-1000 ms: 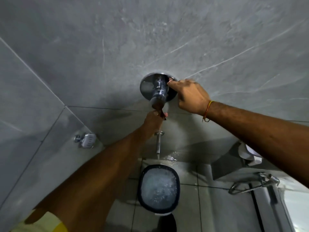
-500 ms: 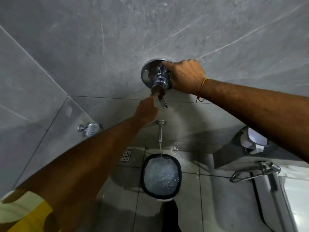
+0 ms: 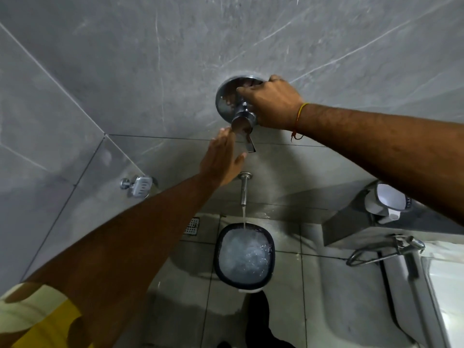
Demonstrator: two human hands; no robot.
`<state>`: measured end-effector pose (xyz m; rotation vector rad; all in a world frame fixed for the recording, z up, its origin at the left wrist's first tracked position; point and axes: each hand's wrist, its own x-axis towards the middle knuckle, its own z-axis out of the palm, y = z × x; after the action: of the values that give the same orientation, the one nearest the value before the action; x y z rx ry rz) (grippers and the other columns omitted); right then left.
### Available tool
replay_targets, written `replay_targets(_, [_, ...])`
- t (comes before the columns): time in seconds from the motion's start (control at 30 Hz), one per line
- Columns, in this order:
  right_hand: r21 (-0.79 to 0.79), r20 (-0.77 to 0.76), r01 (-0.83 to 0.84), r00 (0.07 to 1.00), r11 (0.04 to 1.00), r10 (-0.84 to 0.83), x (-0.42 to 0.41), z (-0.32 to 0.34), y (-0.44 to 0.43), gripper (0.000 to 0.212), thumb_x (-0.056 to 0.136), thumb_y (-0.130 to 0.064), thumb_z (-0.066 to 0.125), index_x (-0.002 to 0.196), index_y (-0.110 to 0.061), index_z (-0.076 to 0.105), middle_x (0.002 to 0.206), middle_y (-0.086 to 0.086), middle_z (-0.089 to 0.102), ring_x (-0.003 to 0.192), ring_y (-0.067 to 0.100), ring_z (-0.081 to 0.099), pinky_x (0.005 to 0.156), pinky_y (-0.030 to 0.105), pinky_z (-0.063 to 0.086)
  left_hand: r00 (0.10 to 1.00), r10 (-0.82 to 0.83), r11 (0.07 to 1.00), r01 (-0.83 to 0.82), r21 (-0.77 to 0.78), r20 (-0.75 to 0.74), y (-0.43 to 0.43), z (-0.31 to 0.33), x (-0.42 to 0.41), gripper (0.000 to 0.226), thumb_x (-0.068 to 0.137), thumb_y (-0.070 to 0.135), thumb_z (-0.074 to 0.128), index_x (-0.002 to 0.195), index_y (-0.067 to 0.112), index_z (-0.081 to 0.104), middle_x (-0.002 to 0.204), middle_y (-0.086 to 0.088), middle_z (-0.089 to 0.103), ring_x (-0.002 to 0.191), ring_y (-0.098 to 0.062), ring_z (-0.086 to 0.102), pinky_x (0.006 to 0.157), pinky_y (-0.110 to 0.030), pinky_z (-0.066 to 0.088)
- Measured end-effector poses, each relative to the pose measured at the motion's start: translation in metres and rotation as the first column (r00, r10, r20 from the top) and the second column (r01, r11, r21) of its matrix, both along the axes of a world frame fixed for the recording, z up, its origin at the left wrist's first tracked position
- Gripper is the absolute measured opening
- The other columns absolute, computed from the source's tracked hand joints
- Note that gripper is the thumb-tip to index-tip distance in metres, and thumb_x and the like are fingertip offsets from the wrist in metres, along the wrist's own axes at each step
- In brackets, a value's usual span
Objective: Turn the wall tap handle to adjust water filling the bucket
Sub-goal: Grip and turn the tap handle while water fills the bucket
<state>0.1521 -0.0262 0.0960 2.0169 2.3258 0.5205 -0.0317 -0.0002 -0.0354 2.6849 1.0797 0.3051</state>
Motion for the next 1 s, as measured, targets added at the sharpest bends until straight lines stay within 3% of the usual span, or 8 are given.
replay_targets(0.17, [-0.007,-0.028,-0.025,0.999,1.0,0.025,0.0,0.002,-0.003,0.052,0.08,-0.025,0.073,0.129,-0.014,0.058,0.117,0.016,0.069,0.095,0.038,0.069,0.087,0.042,0.049,1.0,0.016,1.0,-0.015,-0.027,0.024,-0.001,-0.001,-0.001,0.081,0.1,0.045,0.055,0.159,0.002,0.021,0.167,-0.022,0.025,0.157,-0.034,0.019,0.127,-0.048,0.025])
replay_targets(0.33, [-0.01,-0.088,-0.038,0.995,0.999,0.037,-0.001,0.005,-0.007,0.056,0.08,-0.019,0.074,0.132,-0.011,0.057,0.115,0.023,0.068,0.09,0.045,0.069,0.073,0.045,0.054,1.0,0.006,1.0,-0.006,-0.001,0.018,0.0,-0.003,-0.003,0.084,0.1,0.045,0.054,0.16,0.0,0.017,0.169,-0.021,0.019,0.158,-0.034,0.015,0.127,-0.049,0.023])
replay_targets(0.8, [-0.055,-0.157,-0.067,0.986,0.996,0.058,0.004,0.003,-0.008,0.065,0.075,-0.009,0.076,0.137,-0.009,0.055,0.124,0.028,0.063,0.097,0.05,0.065,0.073,0.047,0.054,1.0,0.017,1.0,-0.017,-0.008,0.014,0.003,-0.013,-0.003,0.085,0.098,0.046,0.056,0.161,0.005,0.016,0.169,-0.019,0.019,0.158,-0.033,0.015,0.128,-0.049,0.022])
replay_targets(1.0, [-0.064,-0.191,-0.043,0.981,0.997,0.03,0.006,-0.003,-0.007,0.067,0.082,-0.013,0.074,0.144,-0.013,0.048,0.13,0.027,0.06,0.101,0.049,0.064,0.075,0.047,0.054,1.0,0.011,1.0,-0.011,-0.008,0.001,0.002,-0.012,-0.002,0.084,0.098,0.046,0.057,0.16,0.004,0.018,0.168,-0.02,0.021,0.158,-0.033,0.016,0.127,-0.05,0.024])
